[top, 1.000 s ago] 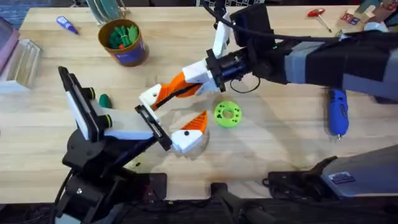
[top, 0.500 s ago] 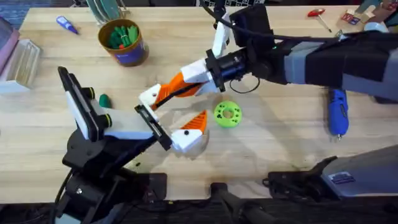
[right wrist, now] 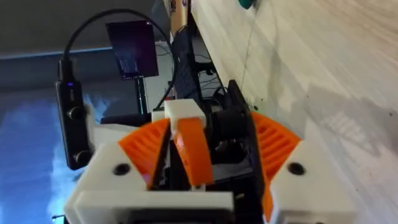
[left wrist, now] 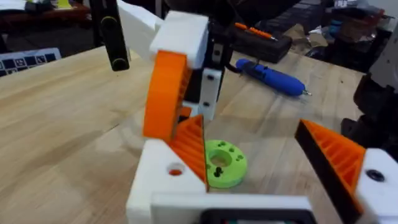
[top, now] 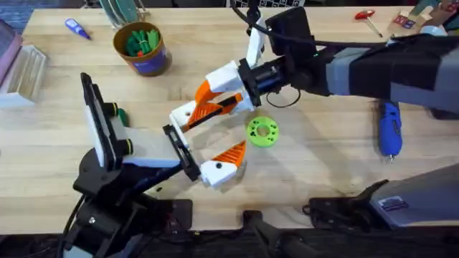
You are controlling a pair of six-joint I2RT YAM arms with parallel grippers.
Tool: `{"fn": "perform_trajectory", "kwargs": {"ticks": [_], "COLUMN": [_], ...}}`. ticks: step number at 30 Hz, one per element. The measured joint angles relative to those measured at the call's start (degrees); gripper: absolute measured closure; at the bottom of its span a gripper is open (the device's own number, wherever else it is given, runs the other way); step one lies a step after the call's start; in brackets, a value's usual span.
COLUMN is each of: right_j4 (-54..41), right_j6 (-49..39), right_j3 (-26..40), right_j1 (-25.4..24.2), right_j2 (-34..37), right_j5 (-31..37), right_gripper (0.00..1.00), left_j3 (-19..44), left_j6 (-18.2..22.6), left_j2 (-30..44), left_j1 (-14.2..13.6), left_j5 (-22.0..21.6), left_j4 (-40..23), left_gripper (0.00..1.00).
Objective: Pick up the gripper from the table and insert it into the empty holder that is missing its gripper. Then pick up a screw, insert it into the mounting hole, and use the screwdriver to tighten it. Finally, clean up the table by picking up the vegetable and placing it into the bucket.
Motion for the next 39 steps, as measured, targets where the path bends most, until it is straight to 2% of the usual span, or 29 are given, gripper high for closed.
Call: {"fn": "perform_trajectory", "kwargs": {"ticks": [2, 4, 11, 14, 17, 22, 27, 32, 39], "right_j4": [0.1, 0.2, 6.1, 4.4, -1.0, -17.0, -30.9, -39.9, -47.3], "right_j6": [-0.4, -1.2, -4.1, -7.9, -12.7, -23.1, -35.7, -43.7, -46.9], "right_j3": [0.0, 0.0, 0.0, 0.1, 1.3, 6.7, 12.6, 13.9, 13.9], "right_j1": [0.0, 0.0, -1.3, -2.7, -4.7, -9.0, -10.7, -10.7, -10.8], "right_j2": [0.0, 0.0, 0.0, 0.0, -0.2, -3.4, -10.5, -19.1, -26.5], "right_j5": [-0.1, -0.3, -0.3, 1.9, 6.7, 17.4, 30.8, 43.6, 49.7], "right_gripper": [0.176, 0.114, 0.098, 0.096, 0.094, 0.093, 0.093, 0.089, 0.089], "left_j3": [0.0, 0.0, 0.0, 0.0, 0.0, 0.0, 0.0, 0.0, 0.0], "left_j6": [0.1, 0.1, 0.1, 0.1, 0.1, 0.1, 0.1, 0.1, 0.1], "left_j2": [0.0, 0.0, 0.0, 0.0, 0.0, 0.0, 0.0, 0.0, 0.0], "left_j1": [0.0, -0.1, -0.1, -0.1, -0.1, -0.1, -0.1, -0.1, -0.1], "left_j5": [0.7, 1.6, 2.2, 2.5, 2.7, 2.9, 2.9, 2.9, 2.9], "left_j4": [0.0, 0.0, 0.0, 0.0, 0.0, -0.1, -0.1, -0.1, -0.1], "left_gripper": [0.091, 0.092, 0.092, 0.092, 0.092, 0.092, 0.092, 0.092, 0.091]}}
